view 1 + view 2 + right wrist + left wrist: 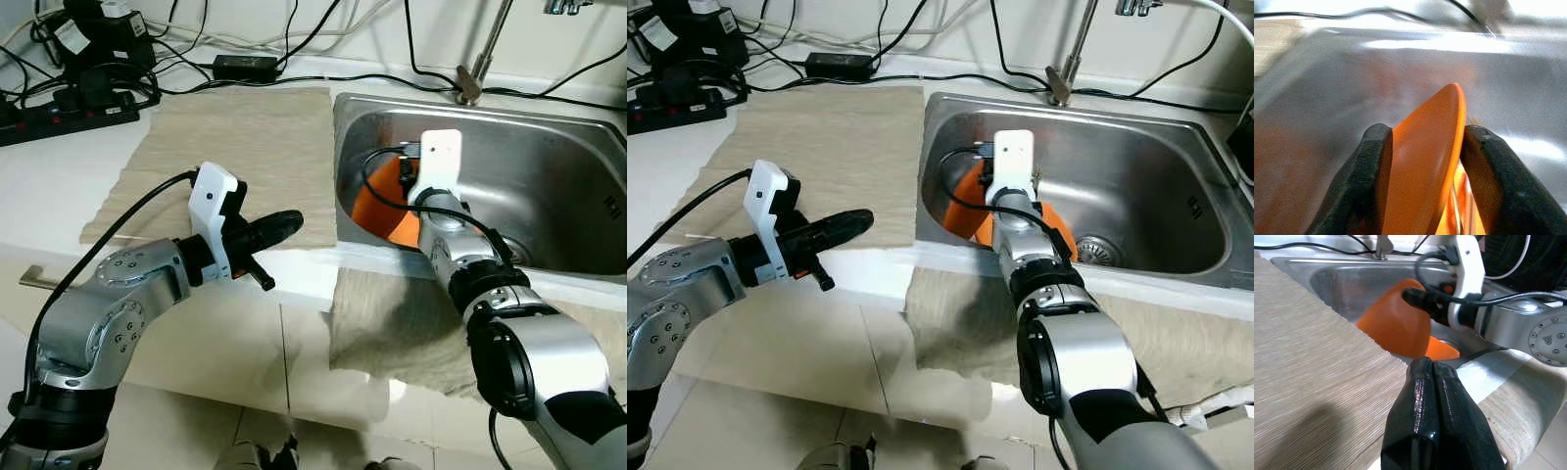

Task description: Kitchen organization

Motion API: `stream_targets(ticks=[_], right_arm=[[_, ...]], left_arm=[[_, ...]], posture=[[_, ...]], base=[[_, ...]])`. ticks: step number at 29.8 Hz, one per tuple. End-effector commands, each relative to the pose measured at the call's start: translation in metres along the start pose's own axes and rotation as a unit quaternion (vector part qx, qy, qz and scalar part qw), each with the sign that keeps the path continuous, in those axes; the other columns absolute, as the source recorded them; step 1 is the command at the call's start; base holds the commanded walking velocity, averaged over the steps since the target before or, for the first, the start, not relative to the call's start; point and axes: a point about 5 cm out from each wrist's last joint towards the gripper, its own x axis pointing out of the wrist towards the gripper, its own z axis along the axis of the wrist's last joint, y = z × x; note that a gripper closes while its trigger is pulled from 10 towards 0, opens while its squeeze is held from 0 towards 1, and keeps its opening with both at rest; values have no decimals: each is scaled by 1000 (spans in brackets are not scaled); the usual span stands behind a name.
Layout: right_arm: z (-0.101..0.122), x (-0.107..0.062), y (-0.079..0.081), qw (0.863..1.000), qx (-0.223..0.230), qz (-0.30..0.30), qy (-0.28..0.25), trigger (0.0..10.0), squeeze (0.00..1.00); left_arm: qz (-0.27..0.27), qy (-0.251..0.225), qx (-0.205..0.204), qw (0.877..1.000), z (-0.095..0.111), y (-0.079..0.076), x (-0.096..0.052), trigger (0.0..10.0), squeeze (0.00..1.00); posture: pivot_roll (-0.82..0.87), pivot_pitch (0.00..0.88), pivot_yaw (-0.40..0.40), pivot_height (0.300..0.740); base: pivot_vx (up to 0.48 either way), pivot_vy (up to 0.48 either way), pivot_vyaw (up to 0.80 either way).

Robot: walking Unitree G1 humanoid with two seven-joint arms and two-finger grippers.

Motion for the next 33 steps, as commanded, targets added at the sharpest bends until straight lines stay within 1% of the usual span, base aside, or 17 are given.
stream_targets(ticks=[1, 2, 3, 4, 7, 8, 9, 10, 14, 16, 19, 23, 29, 30, 31, 32, 33], right_arm=[[-19, -3, -9, 998, 31, -23, 44, 10000, 1000], [-32, -5, -13, 994, 65, -34, 79, 10000, 1000], [-35, -6, -13, 993, 74, -35, 85, 10000, 1000], [-35, -6, -13, 993, 74, -35, 85, 10000, 1000], [-35, -6, -8, 988, 119, -24, 94, 10000, 1000], [-35, -6, -8, 988, 119, -24, 94, 10000, 1000], [-33, -6, -3, 983, 153, -13, 103, 10000, 1000], [-34, -6, 0, 978, 177, -8, 111, 10000, 1000], [-32, -6, 7, 961, 244, 11, 128, 10000, 1000], [-27, -5, 11, 956, 263, 25, 129, 10000, 1000], [-22, -4, 10, 959, 255, 22, 119, 10000, 1000], [-17, -2, 6, 958, 261, 15, 114, 10000, 1000], [-2, 1, 0, 966, 243, -13, 85, 10000, 1000], [-1, 1, -5, 967, 235, -41, 88, 10000, 957], [-3, 1, -8, 965, 235, -62, 98, 10000, 0], [-3, 1, -8, 965, 235, -62, 98, 10000, 0], [-7, -1, -13, 963, 231, -90, 107, 10000, 0]], left_arm=[[-2, 5, 7, 1000, 0, 1, 1, 10000, 0], [-2, 6, 7, 1000, -1, 1, 0, 10000, 0], [-3, 7, 8, 1000, 0, 1, 0, 10000, 0], [-3, 7, 8, 1000, 0, 1, 0, 10000, 0], [-4, 8, 10, 1000, 0, 1, 0, 10000, 0], [-4, 8, 10, 1000, 0, 1, 0, 10000, 0], [-5, 9, 11, 1000, 0, 1, 1, 10000, 0], [-5, 9, 12, 1000, 0, 1, 1, 10000, 0], [-6, 9, 14, 1000, 0, 2, 1, 10000, 0], [-5, 9, 16, 1000, 0, 2, 1, 10000, 0], [-5, 10, 17, 1000, 0, 2, 0, 10000, 0], [-4, 11, 19, 1000, 0, 2, -1, 10000, 0], [-3, 11, 22, 1000, 0, 3, -1, 10000, 0], [-4, 11, 23, 1000, 0, 3, -1, 10000, 0], [-4, 12, 24, 1000, 0, 3, -1, 10000, 0], [-4, 12, 24, 1000, 0, 3, -1, 10000, 0], [-4, 12, 25, 1000, 1, 3, -1, 10000, 0]], posture=[[116, 46, 13, 740], [115, 45, 16, 740], [116, 45, 17, 740], [116, 45, 17, 740], [115, 41, 20, 740], [115, 41, 20, 740], [115, 39, 21, 740], [115, 37, 20, 740], [116, 34, 19, 740], [118, 32, 18, 740], [119, 31, 16, 740], [118, 30, 16, 740], [116, 25, 16, 740], [117, 25, 16, 740], [117, 25, 16, 740], [117, 25, 16, 740], [117, 25, 15, 740]], base=[[0, 0, 0], [0, 0, 0], [0, 0, 0], [0, 0, 0], [0, 0, 0], [0, 0, 0], [0, 0, 0], [0, 0, 0], [0, 0, 0], [0, 0, 0], [0, 0, 0], [0, 0, 0], [0, 0, 0], [0, 0, 0], [0, 0, 0], [0, 0, 0], [0, 0, 0]])
